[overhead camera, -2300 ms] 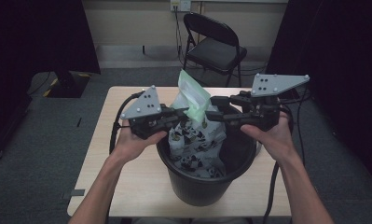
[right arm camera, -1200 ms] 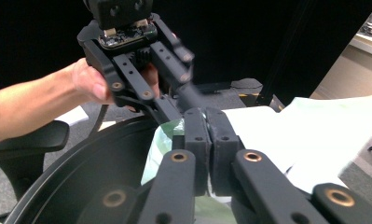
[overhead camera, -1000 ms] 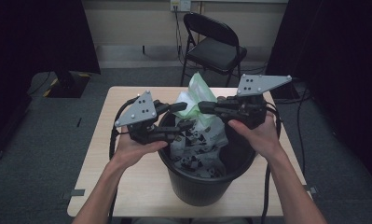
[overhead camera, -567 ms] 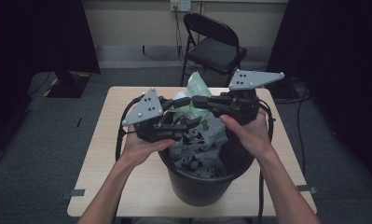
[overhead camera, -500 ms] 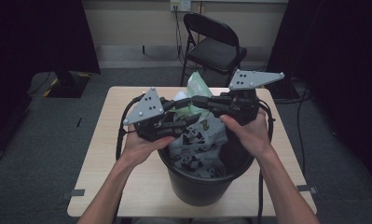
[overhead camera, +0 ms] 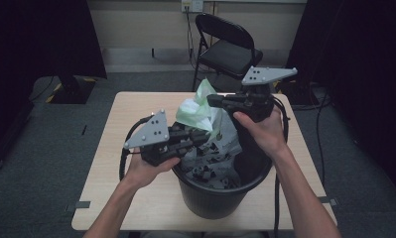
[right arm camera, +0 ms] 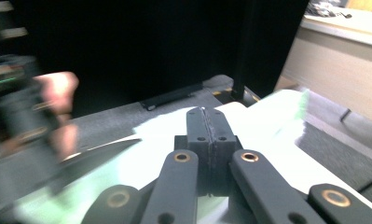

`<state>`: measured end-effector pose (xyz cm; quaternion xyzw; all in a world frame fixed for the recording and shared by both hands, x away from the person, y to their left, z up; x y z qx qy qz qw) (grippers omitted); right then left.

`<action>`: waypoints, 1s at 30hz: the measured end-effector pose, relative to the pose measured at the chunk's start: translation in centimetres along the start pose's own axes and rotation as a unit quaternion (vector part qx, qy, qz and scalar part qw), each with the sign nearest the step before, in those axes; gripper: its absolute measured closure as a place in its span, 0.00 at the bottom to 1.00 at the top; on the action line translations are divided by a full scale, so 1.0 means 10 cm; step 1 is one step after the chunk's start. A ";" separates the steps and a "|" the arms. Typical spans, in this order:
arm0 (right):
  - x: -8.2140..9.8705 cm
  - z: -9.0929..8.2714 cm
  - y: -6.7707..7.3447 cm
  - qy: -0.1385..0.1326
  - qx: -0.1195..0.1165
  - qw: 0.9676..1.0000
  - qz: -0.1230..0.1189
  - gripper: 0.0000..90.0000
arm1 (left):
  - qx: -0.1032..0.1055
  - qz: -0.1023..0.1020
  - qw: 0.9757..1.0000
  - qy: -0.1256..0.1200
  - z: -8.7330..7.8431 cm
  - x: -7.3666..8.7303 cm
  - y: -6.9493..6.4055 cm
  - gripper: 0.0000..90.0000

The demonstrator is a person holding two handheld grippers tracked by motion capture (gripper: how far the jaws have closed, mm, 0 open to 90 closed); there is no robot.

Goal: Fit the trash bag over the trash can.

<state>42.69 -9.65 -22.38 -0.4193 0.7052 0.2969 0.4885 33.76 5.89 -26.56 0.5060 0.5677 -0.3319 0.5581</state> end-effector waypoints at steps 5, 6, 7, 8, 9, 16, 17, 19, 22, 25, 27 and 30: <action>0.02 0.16 -0.21 0.021 0.020 0.999 0.015 1.00 | 0.029 0.017 0.999 0.005 0.02 -0.01 -0.21 0.97; 0.02 0.18 -0.24 0.025 0.026 0.999 0.013 1.00 | 0.037 0.020 0.999 0.003 0.01 -0.02 -0.25 0.97; 0.03 0.20 -0.28 0.031 0.032 0.999 0.017 1.00 | 0.037 0.024 0.999 0.003 0.00 -0.03 -0.26 0.97; 0.04 0.21 -0.30 0.036 0.034 0.999 0.018 1.00 | 0.038 0.026 0.999 0.002 -0.01 -0.05 -0.26 0.97; 0.05 0.22 -0.33 0.041 0.039 0.998 0.020 1.00 | 0.040 0.023 0.999 0.000 -0.02 -0.05 -0.26 0.97; 0.05 0.16 -0.32 0.034 0.038 0.999 0.020 1.00 | 0.017 0.000 1.000 -0.024 -0.12 -0.09 -0.11 0.68; 0.04 0.14 -0.31 0.032 0.040 0.999 0.018 1.00 | 0.013 -0.002 1.000 -0.028 -0.14 -0.09 -0.09 0.65; 0.03 0.11 -0.30 0.029 0.038 0.999 0.019 1.00 | 0.006 -0.011 0.999 -0.037 -0.18 -0.10 -0.04 0.59; 0.03 0.08 -0.30 0.026 0.038 0.999 0.018 1.00 | -0.011 -0.015 0.999 -0.035 -0.22 -0.09 0.06 0.56; 0.02 0.05 -0.27 0.022 0.037 0.999 0.016 1.00 | -0.034 -0.032 0.998 -0.036 -0.22 -0.05 0.17 0.46; 0.02 0.04 -0.26 0.023 0.037 0.999 0.015 1.00 | -0.043 -0.035 0.998 -0.029 -0.18 -0.01 0.23 0.41; 0.02 0.04 -0.24 0.022 0.034 0.999 0.013 1.00 | -0.045 -0.042 0.998 -0.014 -0.08 0.05 0.28 0.33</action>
Point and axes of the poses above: each handheld gripper's, and its own axes: z roughly forward along the jaws, x roughly out of its underside, y roughly to its left, the point moved 5 cm from there along z, roughly forward along the jaws, and after that the axes turned 1 degree about y, right-handed, at the moved point
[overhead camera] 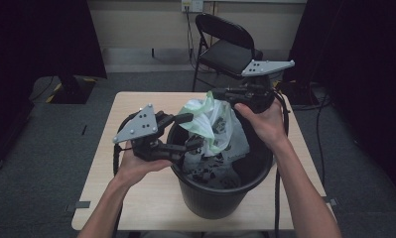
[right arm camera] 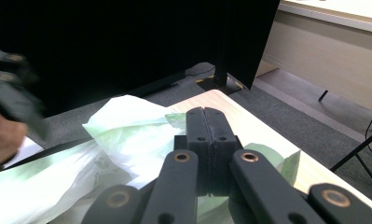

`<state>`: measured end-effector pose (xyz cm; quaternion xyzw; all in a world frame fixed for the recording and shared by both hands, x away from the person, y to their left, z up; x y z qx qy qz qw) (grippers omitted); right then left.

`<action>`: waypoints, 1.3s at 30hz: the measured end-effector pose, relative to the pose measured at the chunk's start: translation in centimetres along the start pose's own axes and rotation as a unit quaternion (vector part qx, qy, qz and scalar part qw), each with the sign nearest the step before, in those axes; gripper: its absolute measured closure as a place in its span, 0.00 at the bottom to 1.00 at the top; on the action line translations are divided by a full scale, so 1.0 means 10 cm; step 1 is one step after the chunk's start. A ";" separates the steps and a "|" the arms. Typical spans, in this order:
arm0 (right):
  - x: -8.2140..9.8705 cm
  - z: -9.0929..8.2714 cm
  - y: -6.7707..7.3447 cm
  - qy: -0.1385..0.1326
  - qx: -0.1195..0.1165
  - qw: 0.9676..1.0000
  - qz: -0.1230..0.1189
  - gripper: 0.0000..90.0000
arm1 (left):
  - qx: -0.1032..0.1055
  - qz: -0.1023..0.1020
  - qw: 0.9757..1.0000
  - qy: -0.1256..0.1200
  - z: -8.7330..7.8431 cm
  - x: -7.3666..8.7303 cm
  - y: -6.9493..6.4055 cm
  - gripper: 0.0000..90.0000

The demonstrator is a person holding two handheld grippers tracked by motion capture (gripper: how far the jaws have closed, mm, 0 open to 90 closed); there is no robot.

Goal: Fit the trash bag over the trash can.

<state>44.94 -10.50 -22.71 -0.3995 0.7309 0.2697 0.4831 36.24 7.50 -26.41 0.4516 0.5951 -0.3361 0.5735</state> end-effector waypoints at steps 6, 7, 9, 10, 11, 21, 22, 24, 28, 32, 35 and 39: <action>-0.01 0.00 0.09 -0.001 -0.011 1.000 -0.008 1.00 | -0.011 0.009 0.999 0.044 0.14 0.05 0.01 0.61; -0.01 0.00 0.10 -0.002 -0.012 1.000 -0.009 1.00 | -0.004 0.008 0.999 0.046 0.14 0.06 0.01 0.69; -0.02 0.00 0.10 0.001 -0.011 1.000 -0.010 1.00 | 0.008 0.011 0.999 0.042 0.12 0.07 -0.02 0.89; -0.02 0.01 0.09 0.003 -0.011 1.000 -0.011 1.00 | 0.013 0.013 0.999 0.040 0.11 0.07 -0.03 0.94; -0.02 0.02 0.07 0.007 -0.009 1.000 -0.012 1.00 | 0.021 0.017 0.999 0.043 0.10 0.08 -0.06 0.97; 0.04 0.27 -0.37 0.071 0.026 0.997 -0.002 1.00 | 0.056 0.042 0.997 0.043 -0.08 0.17 -0.31 1.00; 0.06 0.29 -0.44 0.077 0.029 0.997 0.003 1.00 | 0.060 0.044 0.996 0.044 -0.10 0.19 -0.33 1.00; 0.09 0.30 -0.55 0.084 0.033 0.996 0.011 1.00 | 0.064 0.040 0.996 0.044 -0.11 0.22 -0.34 1.00; 0.15 0.31 -0.73 0.087 0.039 0.995 0.030 1.00 | 0.073 0.036 0.996 0.046 -0.13 0.26 -0.35 1.00; 0.22 0.34 -0.84 0.094 0.044 0.994 0.042 1.00 | 0.086 0.039 0.995 0.043 -0.13 0.25 -0.40 1.00; 0.31 0.39 -0.94 0.104 0.050 0.992 0.055 1.00 | 0.095 0.046 0.994 0.043 -0.15 0.23 -0.44 1.00; 0.41 0.43 -1.01 0.112 0.058 0.990 0.066 1.00 | 0.098 0.055 0.993 0.046 -0.16 0.21 -0.49 0.97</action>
Point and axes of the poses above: each handheld gripper's, and its own axes: z roughly forward along the jaws, x roughly out of its underside, y roughly to its left, the point moved 5 cm from there along z, roughly forward along the jaws, and after that the axes turned 1 degree about y, right-handed, at the moved point
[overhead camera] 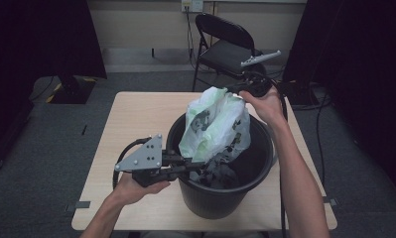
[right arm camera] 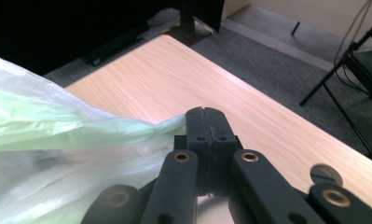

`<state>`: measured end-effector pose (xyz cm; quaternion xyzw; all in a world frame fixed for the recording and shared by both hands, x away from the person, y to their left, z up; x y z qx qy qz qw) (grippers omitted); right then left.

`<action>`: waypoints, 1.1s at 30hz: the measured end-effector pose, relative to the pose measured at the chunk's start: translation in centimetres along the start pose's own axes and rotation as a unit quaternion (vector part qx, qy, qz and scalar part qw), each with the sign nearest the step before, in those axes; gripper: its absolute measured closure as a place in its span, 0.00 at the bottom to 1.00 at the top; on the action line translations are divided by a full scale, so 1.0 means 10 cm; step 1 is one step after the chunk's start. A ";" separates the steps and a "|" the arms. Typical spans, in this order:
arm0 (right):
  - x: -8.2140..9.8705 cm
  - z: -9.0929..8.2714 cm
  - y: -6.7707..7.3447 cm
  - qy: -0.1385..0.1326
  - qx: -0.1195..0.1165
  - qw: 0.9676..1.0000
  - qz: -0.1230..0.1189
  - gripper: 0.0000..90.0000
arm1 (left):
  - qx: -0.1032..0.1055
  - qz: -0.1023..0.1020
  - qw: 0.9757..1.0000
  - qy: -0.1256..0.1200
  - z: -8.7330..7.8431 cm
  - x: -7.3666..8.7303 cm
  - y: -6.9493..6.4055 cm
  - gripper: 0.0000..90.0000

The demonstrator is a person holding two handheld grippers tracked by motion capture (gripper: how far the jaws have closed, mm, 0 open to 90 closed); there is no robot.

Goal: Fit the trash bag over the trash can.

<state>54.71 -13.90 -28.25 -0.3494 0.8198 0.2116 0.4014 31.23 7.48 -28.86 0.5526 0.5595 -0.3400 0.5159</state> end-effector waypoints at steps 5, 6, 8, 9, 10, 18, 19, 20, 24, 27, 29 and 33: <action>-0.02 -0.11 0.07 -0.020 -0.004 1.000 -0.012 1.00 | -0.021 -0.011 1.000 -0.008 -0.06 -0.03 0.08 0.74; -0.02 -0.13 0.09 -0.022 -0.006 1.000 -0.013 1.00 | -0.023 -0.013 1.000 -0.014 -0.08 -0.05 0.11 0.72; -0.02 -0.18 0.13 -0.031 -0.009 0.999 -0.020 1.00 | -0.038 -0.016 0.999 -0.021 -0.14 -0.08 0.15 0.66; -0.01 -0.20 0.15 -0.034 -0.012 0.999 -0.022 1.00 | -0.040 -0.013 0.999 -0.024 -0.18 -0.09 0.17 0.65; 0.01 -0.22 0.16 -0.037 -0.012 0.999 -0.024 1.00 | -0.045 -0.013 0.998 -0.030 -0.21 -0.11 0.19 0.63; 0.08 -0.42 0.21 -0.070 -0.025 0.997 -0.028 1.00 | -0.078 -0.040 0.995 -0.048 -0.38 -0.14 0.38 0.54; 0.08 -0.44 0.23 -0.073 -0.027 0.997 -0.029 1.00 | -0.100 -0.046 0.993 -0.044 -0.39 -0.13 0.43 0.55; 0.08 -0.46 0.25 -0.076 -0.033 0.996 -0.031 1.00 | -0.131 -0.047 0.990 -0.035 -0.39 -0.11 0.51 0.54; 0.09 -0.53 0.34 -0.085 -0.040 0.995 -0.045 1.00 | -0.158 -0.087 0.982 -0.057 -0.40 -0.03 0.74 0.51; 0.09 -0.60 0.37 -0.091 -0.042 0.994 -0.051 1.00 | -0.150 -0.113 0.979 -0.085 -0.43 0.03 0.86 0.49; 0.08 -0.66 0.36 -0.099 -0.042 0.993 -0.050 1.00 | -0.147 -0.127 0.976 -0.095 -0.45 0.05 0.90 0.48; 0.08 -0.78 0.31 -0.118 -0.038 0.991 -0.041 1.00 | -0.156 -0.118 0.976 -0.092 -0.47 0.01 0.90 0.46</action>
Point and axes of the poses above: each handheld gripper's, and its own axes: z roughly forward along the jaws, x roughly out of its underside, y roughly to its left, the point moved 5 cm from there along z, roughly forward along the jaws, and after that the axes turned 1 degree about y, right-handed, at the moved point
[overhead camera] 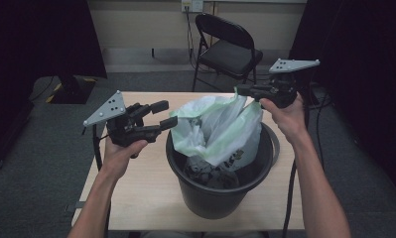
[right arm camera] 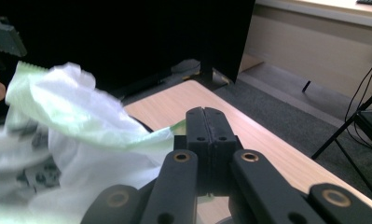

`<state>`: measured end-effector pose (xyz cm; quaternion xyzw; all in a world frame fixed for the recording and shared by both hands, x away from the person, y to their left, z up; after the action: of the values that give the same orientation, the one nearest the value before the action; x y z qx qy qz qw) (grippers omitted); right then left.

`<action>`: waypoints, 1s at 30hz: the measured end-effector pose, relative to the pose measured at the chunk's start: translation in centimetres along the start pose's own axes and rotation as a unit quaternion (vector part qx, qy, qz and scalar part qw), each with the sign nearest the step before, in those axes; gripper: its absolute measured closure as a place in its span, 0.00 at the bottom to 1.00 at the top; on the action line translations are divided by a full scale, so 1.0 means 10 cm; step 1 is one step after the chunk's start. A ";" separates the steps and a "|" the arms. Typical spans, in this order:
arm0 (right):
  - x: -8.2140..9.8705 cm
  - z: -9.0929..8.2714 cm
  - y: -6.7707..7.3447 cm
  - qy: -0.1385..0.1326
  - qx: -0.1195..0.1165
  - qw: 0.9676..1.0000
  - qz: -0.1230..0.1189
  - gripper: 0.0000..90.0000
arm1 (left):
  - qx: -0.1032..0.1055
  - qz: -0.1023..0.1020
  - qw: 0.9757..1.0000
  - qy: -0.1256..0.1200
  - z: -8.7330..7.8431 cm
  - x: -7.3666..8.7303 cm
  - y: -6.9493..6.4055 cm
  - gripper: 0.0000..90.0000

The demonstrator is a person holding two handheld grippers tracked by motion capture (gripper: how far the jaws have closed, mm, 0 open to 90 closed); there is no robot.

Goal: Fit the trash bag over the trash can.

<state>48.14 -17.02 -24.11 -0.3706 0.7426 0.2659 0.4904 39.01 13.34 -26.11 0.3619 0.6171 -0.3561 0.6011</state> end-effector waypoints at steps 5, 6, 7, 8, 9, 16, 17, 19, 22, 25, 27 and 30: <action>-0.04 -0.05 0.07 -0.012 -0.014 1.000 -0.006 1.00 | -0.018 0.025 0.999 0.043 0.18 0.05 0.00 0.43; -0.05 -0.05 0.08 -0.014 -0.015 1.000 -0.008 1.00 | -0.023 0.026 0.998 0.054 0.24 0.08 0.02 0.42; -0.06 -0.04 0.11 -0.016 -0.019 1.000 -0.011 1.00 | -0.021 0.028 0.997 0.062 0.28 0.09 0.03 0.39; -0.07 -0.04 0.12 -0.017 -0.019 1.000 -0.012 1.00 | -0.026 0.028 0.997 0.069 0.33 0.12 0.05 0.40; -0.09 -0.04 0.12 -0.019 -0.019 1.000 -0.013 1.00 | -0.035 0.032 0.996 0.077 0.35 0.13 0.07 0.41; -0.18 -0.09 0.12 -0.044 -0.023 0.999 -0.004 1.00 | -0.014 0.014 0.993 0.113 0.42 0.24 0.13 0.87; -0.18 -0.09 0.12 -0.044 -0.024 0.999 -0.004 1.00 | -0.009 0.011 0.994 0.110 0.42 0.24 0.13 0.91; -0.18 -0.07 0.13 -0.039 -0.026 0.999 -0.006 1.00 | -0.003 0.011 0.994 0.106 0.40 0.23 0.11 0.95; -0.20 -0.05 0.13 -0.044 -0.025 0.999 -0.007 1.00 | 0.019 0.000 0.996 0.082 0.35 0.15 0.09 0.98; -0.32 -0.06 0.15 -0.056 -0.020 0.998 -0.007 1.00 | 0.039 -0.008 0.998 0.053 0.26 0.03 0.06 0.99; -0.37 -0.06 0.16 -0.059 -0.020 0.998 -0.009 1.00 | 0.063 -0.017 0.997 0.031 0.18 -0.06 0.01 0.99; -0.38 -0.01 0.15 -0.054 -0.014 0.998 -0.004 1.00 | 0.057 -0.007 0.998 0.019 0.10 -0.13 -0.03 0.98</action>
<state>47.84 -15.11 -20.54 -0.3658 0.7096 0.2936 0.5258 39.23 12.28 -24.85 0.3976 0.6098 -0.3883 0.5652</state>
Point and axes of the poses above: each handheld gripper's, and its own axes: z roughly forward along the jaws, x roughly out of its underside, y roughly to its left, the point moved 5 cm from there along z, roughly forward along the jaws, and after that the axes turned 1 degree about y, right-handed, at the moved point
